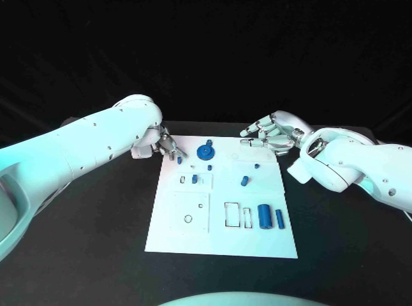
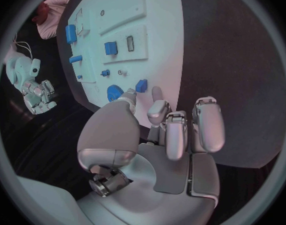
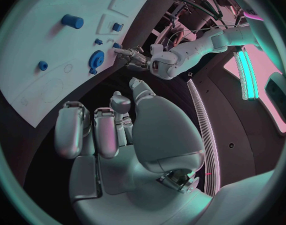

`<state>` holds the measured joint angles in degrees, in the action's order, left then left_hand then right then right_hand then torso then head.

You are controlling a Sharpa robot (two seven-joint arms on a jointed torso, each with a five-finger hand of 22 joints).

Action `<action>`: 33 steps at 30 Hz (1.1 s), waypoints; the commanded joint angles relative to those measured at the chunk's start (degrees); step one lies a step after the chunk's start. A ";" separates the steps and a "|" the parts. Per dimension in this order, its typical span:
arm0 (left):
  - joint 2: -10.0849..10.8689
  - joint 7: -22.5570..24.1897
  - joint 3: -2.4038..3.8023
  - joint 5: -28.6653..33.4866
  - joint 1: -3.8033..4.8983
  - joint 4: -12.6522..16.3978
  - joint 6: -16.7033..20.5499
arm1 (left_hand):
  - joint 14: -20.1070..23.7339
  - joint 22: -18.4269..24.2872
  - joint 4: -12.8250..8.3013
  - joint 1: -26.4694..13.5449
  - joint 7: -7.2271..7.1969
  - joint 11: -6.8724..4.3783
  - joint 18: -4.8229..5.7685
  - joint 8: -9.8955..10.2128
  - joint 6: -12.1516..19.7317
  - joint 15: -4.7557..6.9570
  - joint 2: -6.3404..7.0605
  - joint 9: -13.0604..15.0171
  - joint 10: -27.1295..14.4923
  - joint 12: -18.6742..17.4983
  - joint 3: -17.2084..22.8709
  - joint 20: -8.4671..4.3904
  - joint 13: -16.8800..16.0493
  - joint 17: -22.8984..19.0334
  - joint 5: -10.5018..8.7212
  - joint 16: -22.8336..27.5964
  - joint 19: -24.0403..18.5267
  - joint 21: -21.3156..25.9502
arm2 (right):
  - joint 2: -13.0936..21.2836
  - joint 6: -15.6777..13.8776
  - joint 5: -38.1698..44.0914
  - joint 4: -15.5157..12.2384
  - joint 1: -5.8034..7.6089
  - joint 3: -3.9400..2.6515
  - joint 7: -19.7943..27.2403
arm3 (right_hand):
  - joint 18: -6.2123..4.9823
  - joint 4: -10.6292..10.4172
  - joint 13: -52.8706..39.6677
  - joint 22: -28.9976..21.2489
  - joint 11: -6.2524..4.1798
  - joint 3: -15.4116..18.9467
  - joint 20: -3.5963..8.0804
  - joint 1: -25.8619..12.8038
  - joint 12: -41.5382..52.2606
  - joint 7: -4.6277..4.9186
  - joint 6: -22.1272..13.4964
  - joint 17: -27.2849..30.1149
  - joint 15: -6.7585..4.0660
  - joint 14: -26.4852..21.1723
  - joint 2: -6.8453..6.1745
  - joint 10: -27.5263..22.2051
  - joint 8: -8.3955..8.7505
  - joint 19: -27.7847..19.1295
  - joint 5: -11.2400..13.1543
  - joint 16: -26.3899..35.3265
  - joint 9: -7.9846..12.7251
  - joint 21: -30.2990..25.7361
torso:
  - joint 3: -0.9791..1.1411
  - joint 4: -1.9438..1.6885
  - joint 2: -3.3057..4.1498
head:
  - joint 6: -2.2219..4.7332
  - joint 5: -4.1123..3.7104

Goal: Assemble the parts on the task board

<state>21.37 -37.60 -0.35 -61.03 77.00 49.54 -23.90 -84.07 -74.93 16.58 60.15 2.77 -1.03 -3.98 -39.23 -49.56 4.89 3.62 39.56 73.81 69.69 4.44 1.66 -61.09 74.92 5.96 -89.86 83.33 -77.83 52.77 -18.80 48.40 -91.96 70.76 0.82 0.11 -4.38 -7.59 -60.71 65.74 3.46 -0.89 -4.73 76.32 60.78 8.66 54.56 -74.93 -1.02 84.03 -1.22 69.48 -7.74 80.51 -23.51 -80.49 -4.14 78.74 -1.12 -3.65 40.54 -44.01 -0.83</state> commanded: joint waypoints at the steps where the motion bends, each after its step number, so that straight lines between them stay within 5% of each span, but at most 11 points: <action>1: -0.17 0.74 0.02 1.05 -0.02 0.31 -0.80 | -5.93 -3.84 0.03 0.31 -0.16 -0.28 0.54 -0.18 -0.35 -0.21 -0.32 0.11 0.21 0.43 -0.01 0.01 -0.09 15.08 0.31 -0.14 0.46 -0.06 | -0.13 0.64 0.46 0.12 -0.04 0.00 0.60 | -0.34 0.12 -0.04 -0.05 -0.19 -0.17 0.08 0.41 -0.16 -0.26 -0.28 -0.16 -0.23 2.92 -0.22 -0.29 -0.28 -0.39 -0.38 0.29 0.05 -0.27 | 0.02 0.02 0.00 | -0.04 0.04; 21: -0.08 1.11 0.02 1.44 -0.03 1.36 -1.58 | -5.93 -4.07 -0.38 2.39 -0.31 -0.41 0.58 -0.50 -0.49 -0.11 -1.08 0.36 0.34 0.60 0.47 -0.07 -0.21 15.08 0.30 -0.14 0.56 -0.13 | -0.37 0.87 0.46 0.39 -0.13 0.00 0.47 | -0.34 0.12 -0.04 -0.05 -0.19 -0.17 0.08 0.41 -0.16 -0.26 -0.28 -0.16 -0.23 2.92 -0.22 -0.29 -0.28 -0.39 -0.38 0.29 0.05 -0.27 | 0.02 0.02 -0.02 | -0.18 0.08; 33: 0.01 0.94 0.02 1.44 -0.03 1.18 -1.16 | -5.93 -4.20 -1.02 6.14 -0.43 -0.53 0.58 -0.67 -0.29 0.00 -2.64 0.62 0.27 0.55 2.53 -0.17 -0.09 15.08 0.35 -0.14 0.56 -0.01 | -0.37 0.93 0.46 0.41 -0.15 0.00 0.39 | -0.33 0.12 -0.19 -0.05 -0.19 -0.23 0.08 0.45 0.02 -0.25 -0.24 -0.15 -0.23 2.92 -0.15 -0.16 -0.32 -0.38 -0.43 0.31 0.04 -0.27 | -0.03 -0.02 0.02 | -0.36 -0.03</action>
<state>21.41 -37.15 -0.35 -59.88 76.97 50.69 -24.30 -84.07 -74.91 15.50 65.79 2.56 -1.24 -3.98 -39.69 -49.76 4.89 0.84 40.11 74.02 69.92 6.75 1.44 -61.21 74.91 5.95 -89.86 83.54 -77.83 52.45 -18.66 48.40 -91.55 70.66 0.82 0.14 -4.39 -7.59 -60.84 65.74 3.46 -0.89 -4.73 76.32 60.78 8.66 54.56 -74.91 -1.02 84.03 -1.22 69.48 -7.74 80.51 -23.75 -80.49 -4.14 78.75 -1.10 -3.63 40.53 -44.31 -0.82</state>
